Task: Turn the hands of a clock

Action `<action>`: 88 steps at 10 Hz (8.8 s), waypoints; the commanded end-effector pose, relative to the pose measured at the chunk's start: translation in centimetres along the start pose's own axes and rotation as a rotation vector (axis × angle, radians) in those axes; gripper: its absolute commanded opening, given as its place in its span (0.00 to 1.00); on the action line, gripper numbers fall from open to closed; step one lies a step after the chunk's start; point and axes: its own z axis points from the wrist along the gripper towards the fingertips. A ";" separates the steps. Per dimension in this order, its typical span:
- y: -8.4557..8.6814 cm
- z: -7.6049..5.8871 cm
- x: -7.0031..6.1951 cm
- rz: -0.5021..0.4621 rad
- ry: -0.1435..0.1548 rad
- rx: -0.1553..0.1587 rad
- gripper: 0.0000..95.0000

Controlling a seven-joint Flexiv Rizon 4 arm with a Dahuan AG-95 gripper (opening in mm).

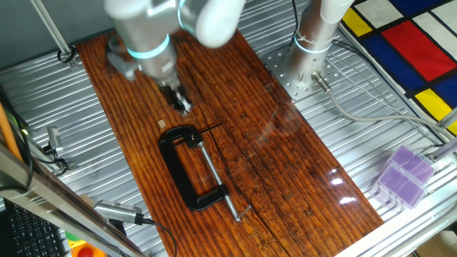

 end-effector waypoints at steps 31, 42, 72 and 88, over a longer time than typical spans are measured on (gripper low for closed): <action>3.6 7.3 5.9 -0.096 0.054 0.014 0.00; 5.4 7.9 6.2 -0.205 0.050 0.006 0.00; 10.3 7.6 -0.3 -0.053 0.030 0.005 0.00; 10.3 7.2 -1.9 -0.032 0.033 0.008 0.00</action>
